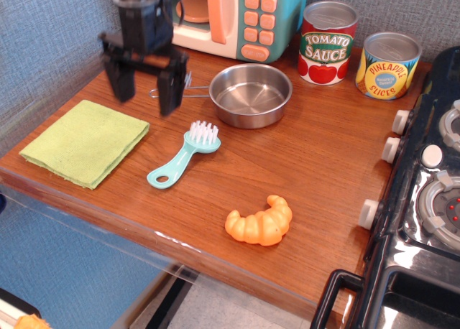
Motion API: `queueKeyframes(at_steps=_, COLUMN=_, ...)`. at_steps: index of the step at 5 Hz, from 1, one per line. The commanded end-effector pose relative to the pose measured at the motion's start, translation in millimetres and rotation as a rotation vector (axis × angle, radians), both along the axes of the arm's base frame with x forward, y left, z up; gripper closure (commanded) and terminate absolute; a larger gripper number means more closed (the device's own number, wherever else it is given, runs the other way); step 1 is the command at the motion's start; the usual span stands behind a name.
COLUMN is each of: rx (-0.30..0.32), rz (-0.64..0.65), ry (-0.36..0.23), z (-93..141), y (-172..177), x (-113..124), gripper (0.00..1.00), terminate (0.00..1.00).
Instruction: Move the brush top left of table
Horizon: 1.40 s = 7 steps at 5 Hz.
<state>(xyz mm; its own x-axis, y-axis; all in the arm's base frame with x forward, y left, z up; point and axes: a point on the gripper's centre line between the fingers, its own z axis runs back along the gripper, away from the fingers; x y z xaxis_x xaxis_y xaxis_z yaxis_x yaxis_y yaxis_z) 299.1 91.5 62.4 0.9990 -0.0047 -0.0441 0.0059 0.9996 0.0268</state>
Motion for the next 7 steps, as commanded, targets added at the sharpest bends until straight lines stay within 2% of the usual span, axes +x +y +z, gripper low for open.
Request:
queueKeyframes(at_steps=1, rx=0.132, rz=-0.064, ry=-0.089, z=-11.3, y=-13.6, x=-20.5, gripper=0.00, terminate=0.00)
queueKeyframes(at_steps=2, rx=0.132, rz=-0.081, ry=-0.105, z=-18.7, y=-18.4, x=-13.2, gripper=0.00, terminate=0.00)
queueKeyframes(at_steps=4, rx=0.072, rz=-0.097, ry=-0.123, z=-28.7, y=-38.8, x=0.9, gripper=0.00, terminate=0.00)
queueKeyframes(at_steps=5, rx=0.072, rz=-0.103, ry=-0.115, z=-36.2, y=-45.2, x=6.0, gripper=0.00, terminate=0.00)
queueKeyframes(at_steps=7, rx=0.126, rz=-0.111, ry=-0.083, z=-50.8, y=-37.7, x=11.8, gripper=0.00, terminate=0.00)
